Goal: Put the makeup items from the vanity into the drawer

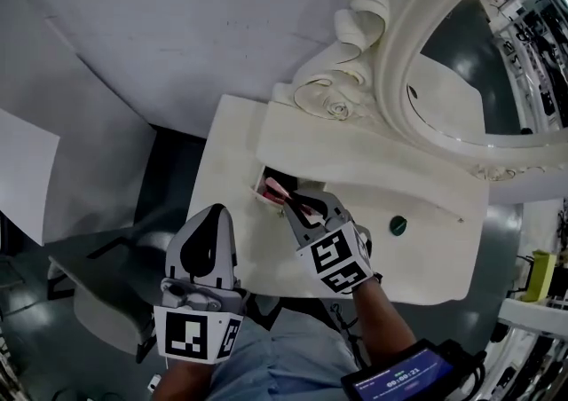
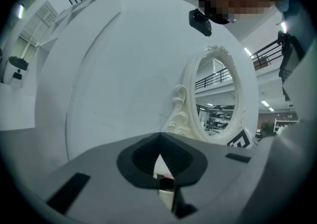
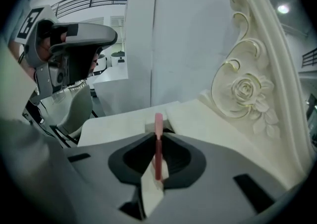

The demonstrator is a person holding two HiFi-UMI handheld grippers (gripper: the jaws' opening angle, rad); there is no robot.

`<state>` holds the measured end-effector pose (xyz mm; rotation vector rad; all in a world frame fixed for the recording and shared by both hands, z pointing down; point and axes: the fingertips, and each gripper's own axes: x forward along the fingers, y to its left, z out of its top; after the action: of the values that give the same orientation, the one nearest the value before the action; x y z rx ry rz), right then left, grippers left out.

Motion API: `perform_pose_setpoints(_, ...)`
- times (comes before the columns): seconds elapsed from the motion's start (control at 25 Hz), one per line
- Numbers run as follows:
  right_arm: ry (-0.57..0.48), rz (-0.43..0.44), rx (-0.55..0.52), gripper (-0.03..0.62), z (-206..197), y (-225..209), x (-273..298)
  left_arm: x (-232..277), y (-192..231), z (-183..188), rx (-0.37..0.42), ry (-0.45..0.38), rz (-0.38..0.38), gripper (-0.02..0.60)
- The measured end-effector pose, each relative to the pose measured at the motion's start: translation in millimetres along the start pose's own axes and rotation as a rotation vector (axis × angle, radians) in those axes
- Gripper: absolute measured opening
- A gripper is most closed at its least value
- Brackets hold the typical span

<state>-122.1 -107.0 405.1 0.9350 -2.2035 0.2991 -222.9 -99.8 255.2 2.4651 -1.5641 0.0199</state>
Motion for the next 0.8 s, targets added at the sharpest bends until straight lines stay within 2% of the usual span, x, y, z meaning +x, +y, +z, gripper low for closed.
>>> perform_pose_setpoints(0.28, 0.044, 0.068, -0.050, 0.044, -23.5, -11.8, 15.1, 22.3, -13.6, -22.7, 0.000, 0.070, 0.030, 0.000)
perform_pose_setpoints(0.36, 0.027, 0.084, -0.039, 0.096, -22.6, -11.8, 18.8, 23.9, -12.8, -26.7, 0.001, 0.081, 0.043, 0.000)
perform_pose_setpoints(0.4, 0.020, 0.090, -0.035, 0.101, -21.5, -12.5, 19.9, 24.5, -12.5, -27.6, 0.003, 0.084, 0.048, 0.000)
perform_pose_setpoints(0.6, -0.011, 0.087, -0.033, 0.104, -15.3, -16.5, 15.1, 25.9, -16.0, -26.4, 0.013, 0.085, 0.061, 0.000)
perform_pose_setpoints(0.8, -0.038, 0.049, -0.017, 0.103, -14.6, -24.5, 0.9, 28.4, -30.4, -20.5, 0.032, 0.071, 0.033, 0.000)
